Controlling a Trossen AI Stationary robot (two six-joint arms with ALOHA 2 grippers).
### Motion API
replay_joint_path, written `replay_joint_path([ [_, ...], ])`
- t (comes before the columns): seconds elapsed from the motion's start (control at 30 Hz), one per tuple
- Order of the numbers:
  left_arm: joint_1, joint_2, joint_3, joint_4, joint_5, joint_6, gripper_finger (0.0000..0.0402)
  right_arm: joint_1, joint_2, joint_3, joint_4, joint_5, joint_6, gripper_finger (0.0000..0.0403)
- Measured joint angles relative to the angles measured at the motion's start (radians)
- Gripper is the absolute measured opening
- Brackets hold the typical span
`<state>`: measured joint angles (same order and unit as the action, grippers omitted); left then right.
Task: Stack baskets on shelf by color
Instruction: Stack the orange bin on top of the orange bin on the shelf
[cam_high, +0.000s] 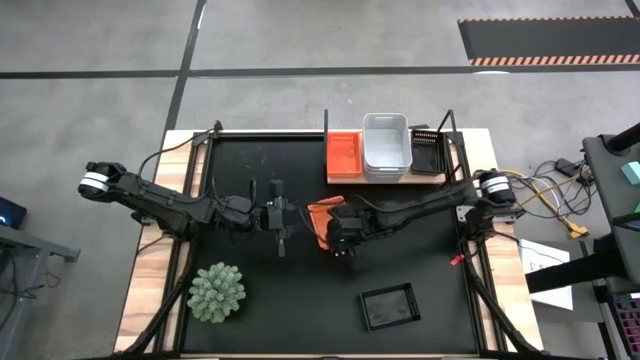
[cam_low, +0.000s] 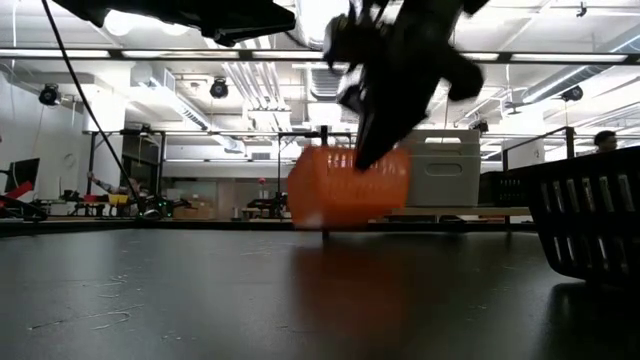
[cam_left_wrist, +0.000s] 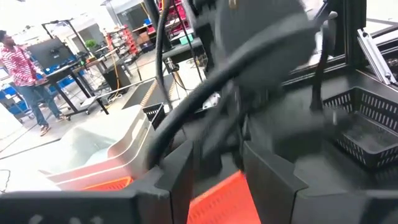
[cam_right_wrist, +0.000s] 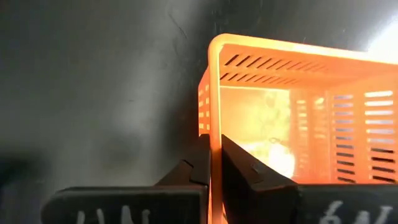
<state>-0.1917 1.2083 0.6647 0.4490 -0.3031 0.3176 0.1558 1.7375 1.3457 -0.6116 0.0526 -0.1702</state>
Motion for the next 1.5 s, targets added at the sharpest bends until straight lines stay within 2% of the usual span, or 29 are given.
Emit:
replay_joint_path([
  [0.57, 0.000, 0.000, 0.000, -0.001, 0.000, 0.000, 0.0123, 0.097, -0.293, 0.000, -0.119, 0.017, 0.080, 0.0009],
  [0.8, 0.000, 0.000, 0.000, -0.001, 0.000, 0.000, 0.0123, 0.159, -0.365, 0.001, -0.117, 0.167, 0.073, 0.0009],
  [1.07, 0.000, 0.000, 0.000, -0.001, 0.000, 0.000, 0.0123, 0.151, -0.417, 0.002, -0.116, 0.320, 0.050, 0.0009],
  [1.3, 0.000, 0.000, 0.000, -0.001, 0.000, 0.000, 0.0123, 0.141, -0.443, 0.002, -0.111, 0.545, -0.012, 0.0009],
  [1.5, 0.000, 0.000, 0.000, -0.002, 0.000, 0.000, 0.0123, 0.060, -0.446, 0.002, -0.111, 0.576, -0.050, 0.0009],
])
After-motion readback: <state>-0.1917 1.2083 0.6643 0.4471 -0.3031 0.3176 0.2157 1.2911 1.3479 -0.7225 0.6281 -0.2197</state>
